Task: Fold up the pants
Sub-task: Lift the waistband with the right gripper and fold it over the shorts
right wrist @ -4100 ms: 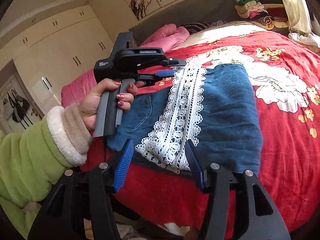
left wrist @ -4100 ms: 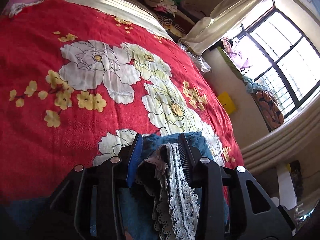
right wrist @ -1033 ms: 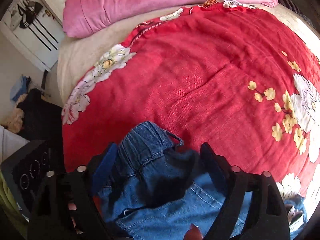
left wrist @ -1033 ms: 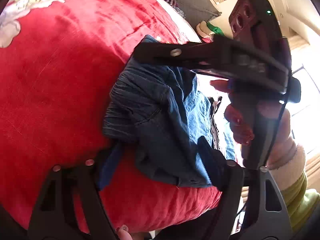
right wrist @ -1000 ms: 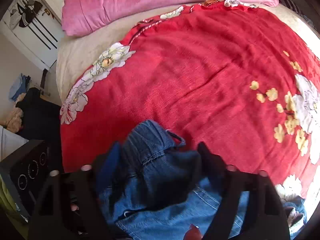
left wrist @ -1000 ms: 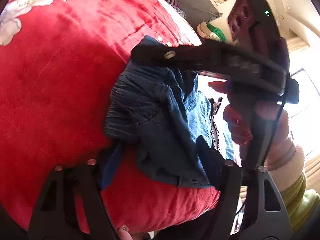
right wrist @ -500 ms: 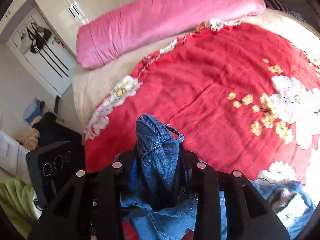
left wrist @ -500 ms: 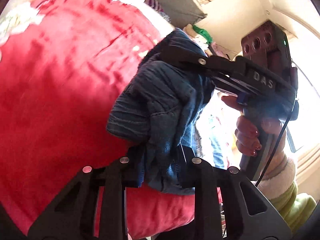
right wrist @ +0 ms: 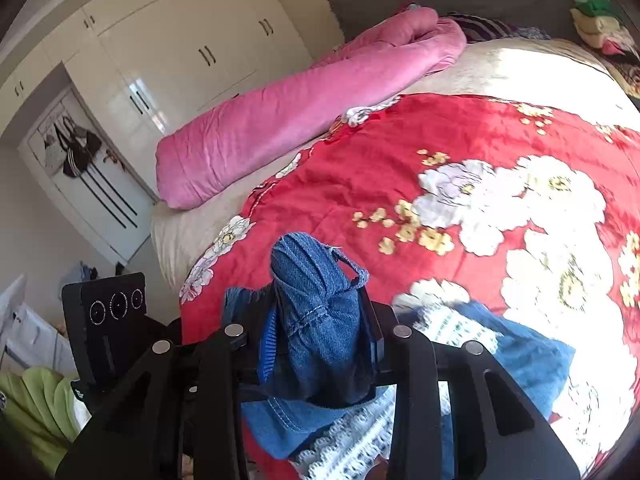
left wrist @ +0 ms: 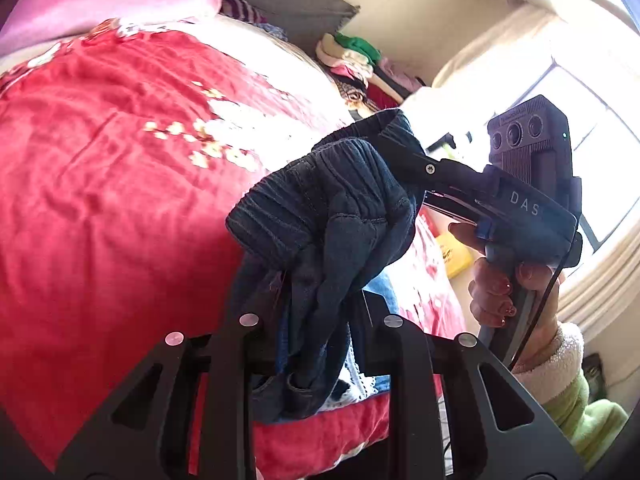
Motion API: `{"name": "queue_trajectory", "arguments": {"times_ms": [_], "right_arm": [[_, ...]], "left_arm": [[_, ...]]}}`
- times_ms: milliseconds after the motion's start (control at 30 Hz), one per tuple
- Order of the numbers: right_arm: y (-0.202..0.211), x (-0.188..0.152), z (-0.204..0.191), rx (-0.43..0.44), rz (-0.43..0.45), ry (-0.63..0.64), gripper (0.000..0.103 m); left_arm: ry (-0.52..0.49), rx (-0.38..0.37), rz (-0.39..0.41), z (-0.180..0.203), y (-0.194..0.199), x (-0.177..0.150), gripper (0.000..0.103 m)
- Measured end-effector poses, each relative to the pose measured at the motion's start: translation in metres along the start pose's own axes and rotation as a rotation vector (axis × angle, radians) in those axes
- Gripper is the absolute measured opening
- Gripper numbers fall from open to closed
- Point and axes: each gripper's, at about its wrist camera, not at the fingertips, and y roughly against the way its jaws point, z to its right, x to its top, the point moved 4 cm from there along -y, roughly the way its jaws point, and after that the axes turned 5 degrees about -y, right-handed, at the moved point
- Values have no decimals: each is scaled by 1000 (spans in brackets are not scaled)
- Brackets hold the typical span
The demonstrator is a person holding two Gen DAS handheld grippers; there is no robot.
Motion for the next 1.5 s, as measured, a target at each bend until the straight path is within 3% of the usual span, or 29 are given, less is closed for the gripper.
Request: {"name": "queue_trajectory", "arguments": {"times_ms": [200,367,533,700,933,1100,1200,1300,1467,1500], "right_arm": [[26,-25,41,17,35,-99,45],[49,-49,72,22,68,-192,66],[67,-73,90,19,85,-253,71],[72,-96,102,28,65,-309,73],[79,-104,109,-4,66,-349,76],[82,-81,95,-35,79,-285,80],[67,-59,83,-48,31,-216,81],[35,-44,75,-62,-75,-155,81],[-19,-30,77,-78,-241,-133,79],[-27,-29,80,-90,-258,-144,77]], "left_arm": [[-70,47,-49,20,-28,-11,17],[-118,60,-83,36,-43,-21,22],[-201,58,-100,59,-51,-33,44],[-254,19,-143,74,-68,-46,57],[-289,-22,-219,81,-79,-65,69],[-289,-53,-192,78,-55,-67,72],[-284,-34,-152,70,-38,-59,72],[-309,31,-133,60,-32,-55,72],[-369,37,-159,63,-48,-55,41],[-381,36,-170,64,-52,-56,29]]}}
